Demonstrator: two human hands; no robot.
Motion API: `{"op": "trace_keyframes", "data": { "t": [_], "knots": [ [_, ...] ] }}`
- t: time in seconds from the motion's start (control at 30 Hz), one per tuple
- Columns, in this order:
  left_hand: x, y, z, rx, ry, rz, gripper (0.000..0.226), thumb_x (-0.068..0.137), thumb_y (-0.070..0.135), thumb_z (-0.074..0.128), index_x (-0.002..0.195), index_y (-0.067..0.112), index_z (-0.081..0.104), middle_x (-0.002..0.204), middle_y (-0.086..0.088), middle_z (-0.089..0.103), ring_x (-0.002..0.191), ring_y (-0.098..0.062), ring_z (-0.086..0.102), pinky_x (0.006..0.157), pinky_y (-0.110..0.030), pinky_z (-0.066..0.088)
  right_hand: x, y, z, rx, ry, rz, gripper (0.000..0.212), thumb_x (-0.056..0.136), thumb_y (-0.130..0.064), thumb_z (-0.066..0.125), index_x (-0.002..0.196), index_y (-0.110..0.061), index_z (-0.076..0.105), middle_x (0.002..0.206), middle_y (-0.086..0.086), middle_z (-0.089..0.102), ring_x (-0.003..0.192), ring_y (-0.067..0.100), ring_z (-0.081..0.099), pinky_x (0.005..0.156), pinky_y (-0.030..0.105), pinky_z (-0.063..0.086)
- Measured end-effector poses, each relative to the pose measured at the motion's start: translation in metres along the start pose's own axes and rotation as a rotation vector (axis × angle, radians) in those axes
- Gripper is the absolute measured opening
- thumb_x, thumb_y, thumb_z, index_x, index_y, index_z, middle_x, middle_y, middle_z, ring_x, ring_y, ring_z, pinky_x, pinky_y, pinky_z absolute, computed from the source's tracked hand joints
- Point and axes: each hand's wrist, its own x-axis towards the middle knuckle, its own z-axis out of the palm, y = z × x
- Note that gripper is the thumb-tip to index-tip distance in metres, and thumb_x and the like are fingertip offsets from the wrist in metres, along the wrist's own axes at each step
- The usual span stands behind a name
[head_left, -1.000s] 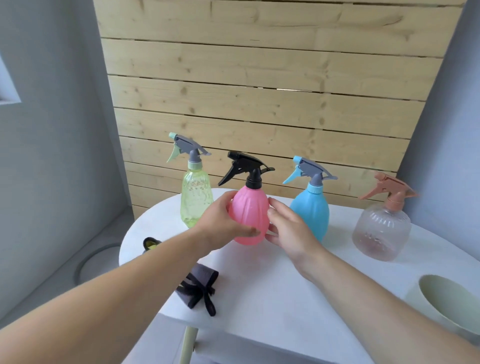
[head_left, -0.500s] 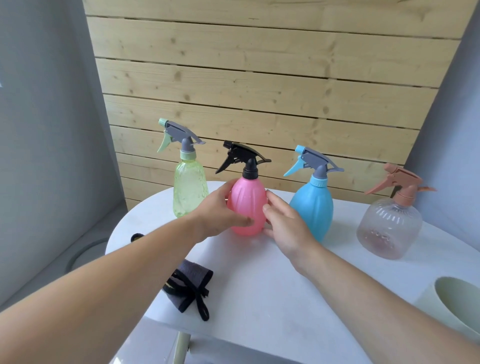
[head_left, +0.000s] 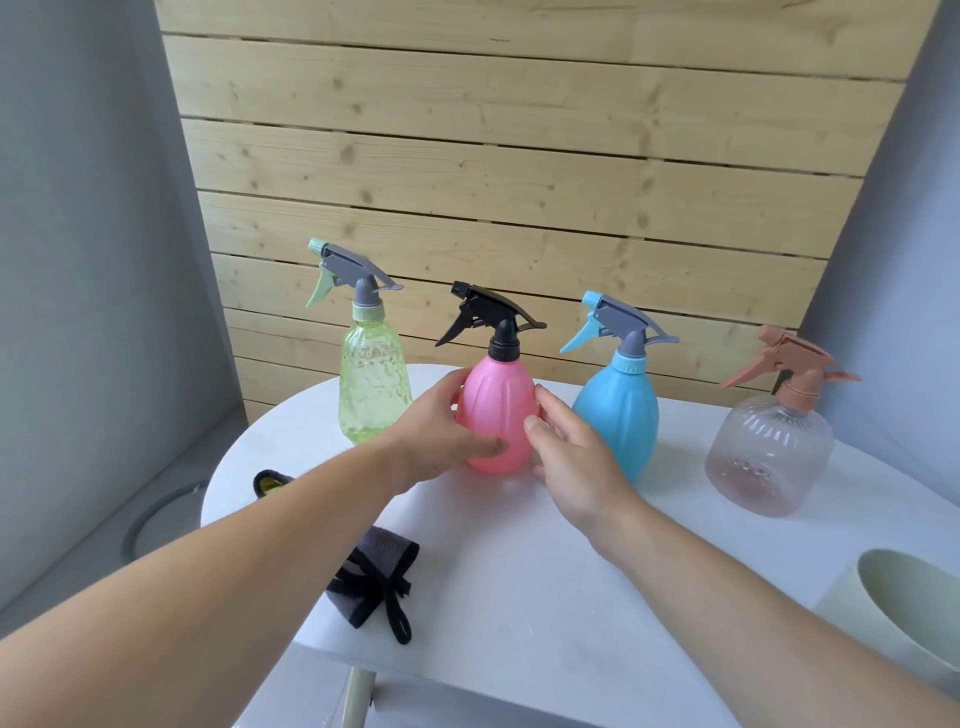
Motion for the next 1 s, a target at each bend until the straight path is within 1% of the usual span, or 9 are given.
{"op": "trace_keyframes", "data": {
  "t": [0.1, 0.2, 0.27, 0.37, 0.5, 0.6, 0.73, 0.83, 1.0],
  "knots": [
    [-0.001, 0.000, 0.000, -0.007, 0.008, 0.005, 0.097, 0.059, 0.023, 0.085, 0.149, 0.028, 0.047, 0.127, -0.001, 0.067, 0.109, -0.022, 0.071, 0.091, -0.045, 0.063, -0.001, -0.001, 0.000, -0.006, -0.020, 0.019, 0.071, 0.083, -0.050, 0.045, 0.152, -0.038, 0.031, 0.150, -0.015, 0.047, 0.138, 0.007, 0.044, 0.116, 0.042, 0.036],
    [-0.003, 0.000, 0.001, 0.000, 0.019, 0.004, 0.098, 0.059, 0.024, 0.084, 0.150, 0.028, 0.046, 0.127, 0.000, 0.066, 0.109, -0.023, 0.071, 0.091, -0.048, 0.063, -0.009, -0.008, -0.003, -0.031, 0.007, 0.025, 0.058, 0.096, -0.040, 0.049, 0.152, -0.030, 0.034, 0.150, -0.014, 0.043, 0.138, 0.006, 0.042, 0.116, 0.041, 0.037],
    [-0.003, 0.001, 0.002, 0.007, 0.024, -0.005, 0.099, 0.060, 0.024, 0.084, 0.151, 0.028, 0.044, 0.127, 0.000, 0.065, 0.110, -0.023, 0.070, 0.092, -0.048, 0.063, -0.018, -0.012, -0.011, -0.113, 0.114, 0.007, 0.046, 0.097, -0.036, 0.053, 0.142, -0.027, 0.048, 0.142, -0.011, 0.053, 0.126, 0.008, 0.053, 0.106, 0.037, 0.046],
    [-0.007, 0.001, 0.002, 0.019, 0.021, -0.040, 0.109, 0.056, 0.026, 0.086, 0.155, 0.028, 0.038, 0.130, -0.001, 0.063, 0.117, -0.022, 0.065, 0.094, -0.045, 0.061, -0.033, -0.021, -0.029, -0.277, 0.395, -0.062, 0.020, 0.092, -0.034, 0.061, 0.107, -0.021, 0.060, 0.104, -0.007, 0.065, 0.094, 0.013, 0.062, 0.075, 0.026, 0.047],
    [-0.017, -0.003, 0.002, 0.106, 0.057, -0.104, 0.127, 0.064, 0.029, 0.098, 0.164, 0.024, 0.020, 0.152, -0.003, 0.050, 0.141, -0.023, 0.048, 0.102, -0.034, 0.047, -0.029, -0.029, -0.052, -0.286, 0.630, -0.049, 0.041, 0.086, -0.040, 0.069, 0.113, -0.019, 0.047, 0.119, 0.002, 0.051, 0.108, 0.020, 0.054, 0.082, 0.031, 0.041],
    [-0.036, -0.002, 0.005, 0.187, 0.162, -0.095, 0.110, 0.076, 0.028, 0.093, 0.162, 0.021, 0.024, 0.154, -0.007, 0.044, 0.139, -0.021, 0.046, 0.093, -0.029, 0.042, -0.011, -0.035, -0.063, -0.260, 0.623, 0.074, 0.076, 0.081, -0.050, 0.072, 0.139, -0.014, 0.038, 0.143, 0.005, 0.041, 0.130, 0.026, 0.044, 0.100, 0.040, 0.043],
    [-0.059, -0.002, 0.012, 0.262, 0.284, -0.003, 0.070, 0.081, 0.030, 0.086, 0.137, 0.021, 0.045, 0.127, -0.003, 0.054, 0.113, -0.015, 0.054, 0.083, -0.025, 0.042, 0.010, -0.039, -0.067, -0.209, 0.598, 0.056, 0.087, 0.077, -0.052, 0.077, 0.144, -0.015, 0.035, 0.147, 0.001, 0.042, 0.133, 0.023, 0.044, 0.101, 0.037, 0.041],
    [-0.072, 0.003, 0.019, 0.289, 0.271, 0.061, 0.045, 0.084, 0.029, 0.083, 0.116, 0.024, 0.052, 0.108, 0.002, 0.058, 0.096, -0.012, 0.060, 0.074, -0.022, 0.048, 0.017, -0.041, -0.066, -0.157, 0.565, 0.044, 0.070, 0.078, -0.044, 0.079, 0.134, -0.017, 0.048, 0.123, -0.009, 0.052, 0.112, 0.016, 0.054, 0.086, 0.030, 0.038],
    [-0.089, 0.016, 0.035, 0.275, 0.158, 0.088, 0.035, 0.089, 0.029, 0.077, 0.116, 0.029, 0.056, 0.108, 0.006, 0.061, 0.096, -0.011, 0.066, 0.085, -0.030, 0.055, 0.019, -0.039, -0.069, -0.202, 0.527, -0.006, 0.023, 0.082, -0.033, 0.076, 0.096, -0.018, 0.066, 0.089, -0.006, 0.068, 0.092, 0.022, 0.066, 0.071, 0.030, 0.043]
  ]
}}
